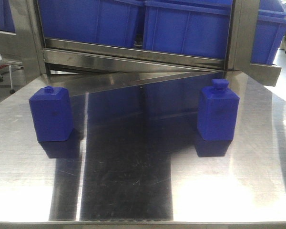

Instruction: Pick and sort blue part to right shelf

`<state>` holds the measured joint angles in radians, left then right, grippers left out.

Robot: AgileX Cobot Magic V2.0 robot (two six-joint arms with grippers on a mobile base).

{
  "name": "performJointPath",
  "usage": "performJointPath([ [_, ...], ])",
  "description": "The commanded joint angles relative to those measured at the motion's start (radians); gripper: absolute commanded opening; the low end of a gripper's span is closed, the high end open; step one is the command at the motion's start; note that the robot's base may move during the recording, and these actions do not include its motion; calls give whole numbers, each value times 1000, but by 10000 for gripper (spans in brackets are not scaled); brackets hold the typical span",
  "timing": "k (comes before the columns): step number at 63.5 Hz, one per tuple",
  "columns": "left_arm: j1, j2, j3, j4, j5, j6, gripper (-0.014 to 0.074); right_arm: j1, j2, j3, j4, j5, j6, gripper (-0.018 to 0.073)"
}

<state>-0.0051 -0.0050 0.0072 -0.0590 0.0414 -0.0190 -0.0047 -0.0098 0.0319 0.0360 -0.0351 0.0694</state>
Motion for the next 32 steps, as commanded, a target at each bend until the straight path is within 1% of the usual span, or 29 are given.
performJointPath([
  [1, 2, -24, 24, -8, -80, -10, 124, 0, -23, -22, 0, -90, -3, 54],
  [32, 2, -24, 24, -8, -80, -10, 124, 0, -23, -23, 0, -97, -3, 54],
])
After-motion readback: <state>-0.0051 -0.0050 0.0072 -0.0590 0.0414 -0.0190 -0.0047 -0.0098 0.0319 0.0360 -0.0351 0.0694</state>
